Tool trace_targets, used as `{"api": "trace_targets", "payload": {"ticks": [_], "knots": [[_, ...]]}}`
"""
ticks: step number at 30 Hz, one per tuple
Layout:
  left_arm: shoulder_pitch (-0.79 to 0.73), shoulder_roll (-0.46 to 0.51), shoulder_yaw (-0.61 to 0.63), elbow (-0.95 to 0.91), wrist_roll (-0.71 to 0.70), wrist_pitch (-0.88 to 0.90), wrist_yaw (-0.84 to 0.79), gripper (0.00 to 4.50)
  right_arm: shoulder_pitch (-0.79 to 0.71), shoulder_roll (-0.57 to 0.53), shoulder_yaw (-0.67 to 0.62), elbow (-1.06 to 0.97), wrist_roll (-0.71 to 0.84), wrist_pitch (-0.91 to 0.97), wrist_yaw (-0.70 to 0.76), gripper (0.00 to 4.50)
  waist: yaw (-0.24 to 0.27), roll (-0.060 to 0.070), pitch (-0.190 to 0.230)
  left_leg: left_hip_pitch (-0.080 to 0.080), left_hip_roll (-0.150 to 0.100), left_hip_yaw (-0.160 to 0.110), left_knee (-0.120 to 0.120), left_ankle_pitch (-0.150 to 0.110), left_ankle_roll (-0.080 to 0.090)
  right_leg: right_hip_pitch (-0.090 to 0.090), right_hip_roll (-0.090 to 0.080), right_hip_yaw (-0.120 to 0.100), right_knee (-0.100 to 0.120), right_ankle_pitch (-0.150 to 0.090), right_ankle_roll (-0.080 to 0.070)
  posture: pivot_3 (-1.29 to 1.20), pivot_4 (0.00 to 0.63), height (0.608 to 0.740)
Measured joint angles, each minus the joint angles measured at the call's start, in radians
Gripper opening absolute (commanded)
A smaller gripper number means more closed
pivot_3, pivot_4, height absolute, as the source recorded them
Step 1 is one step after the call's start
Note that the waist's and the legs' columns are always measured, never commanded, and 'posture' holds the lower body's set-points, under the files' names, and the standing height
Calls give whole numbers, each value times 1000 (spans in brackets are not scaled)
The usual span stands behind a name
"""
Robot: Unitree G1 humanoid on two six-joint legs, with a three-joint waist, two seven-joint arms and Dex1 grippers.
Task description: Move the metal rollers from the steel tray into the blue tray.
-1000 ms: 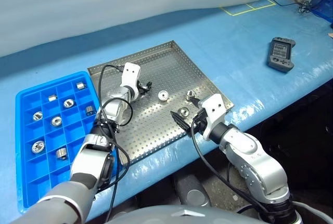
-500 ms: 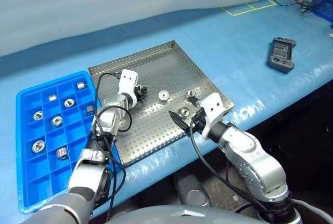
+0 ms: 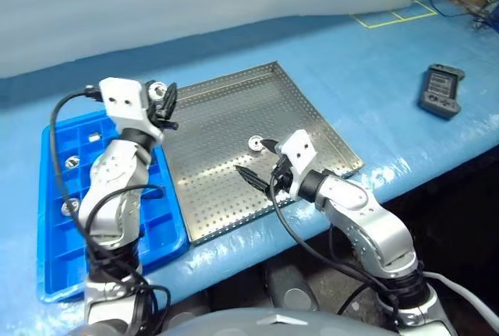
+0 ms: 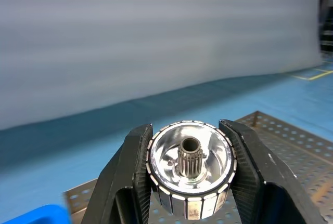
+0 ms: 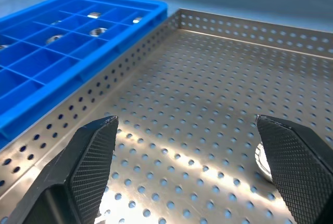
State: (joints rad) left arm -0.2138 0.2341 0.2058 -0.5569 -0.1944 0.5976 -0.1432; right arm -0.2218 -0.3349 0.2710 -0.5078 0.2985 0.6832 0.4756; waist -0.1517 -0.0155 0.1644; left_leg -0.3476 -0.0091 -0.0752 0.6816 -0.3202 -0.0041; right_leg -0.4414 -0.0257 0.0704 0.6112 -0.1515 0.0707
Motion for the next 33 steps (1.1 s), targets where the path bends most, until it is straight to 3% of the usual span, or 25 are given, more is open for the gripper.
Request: {"api": "trace_targets", "payload": {"ticks": [5, 13, 20, 28, 33], "knots": [[235, 14, 61, -184, 25, 27, 30, 1713, -83, 20, 49, 89, -3, -44, 71, 4500, 72, 0, 0, 0, 0, 0, 0, 0, 0, 0, -1, -1, -1, 2, -5, 129, 150, 740], [610, -86, 149, -366, 40, 54, 95, 1713, -175, 83, 135, 219, -18, -116, 172, 4500, 173, 0, 0, 0, 0, -3, 0, 0, -2, 2, -2, -6, -1, -4, -8, 248, 150, 740], [829, -225, 126, -396, 62, 15, 139, 1713, -222, 130, 196, 288, -20, -153, 249, 4500, 199, 0, 0, 4, 1, -3, 0, 0, -2, 5, -1, -7, -1, -6, -9, 329, 150, 740], [885, -303, 85, -367, 76, -17, 177, 1713, -226, 137, 214, 296, -20, -155, 281, 4500, 220, 0, 1, 2, 1, -5, -1, 0, -2, 5, -1, -9, -1, -7, -10, 310, 150, 740], [870, -301, 70, -349, 65, -21, 167, 3284, -211, 129, 213, 290, -20, -149, 276, 4500, 221, 0, 1, 2, 1, -5, -1, 0, -2, 4, -1, -9, -1, -7, -10, 271, 150, 740]]}}
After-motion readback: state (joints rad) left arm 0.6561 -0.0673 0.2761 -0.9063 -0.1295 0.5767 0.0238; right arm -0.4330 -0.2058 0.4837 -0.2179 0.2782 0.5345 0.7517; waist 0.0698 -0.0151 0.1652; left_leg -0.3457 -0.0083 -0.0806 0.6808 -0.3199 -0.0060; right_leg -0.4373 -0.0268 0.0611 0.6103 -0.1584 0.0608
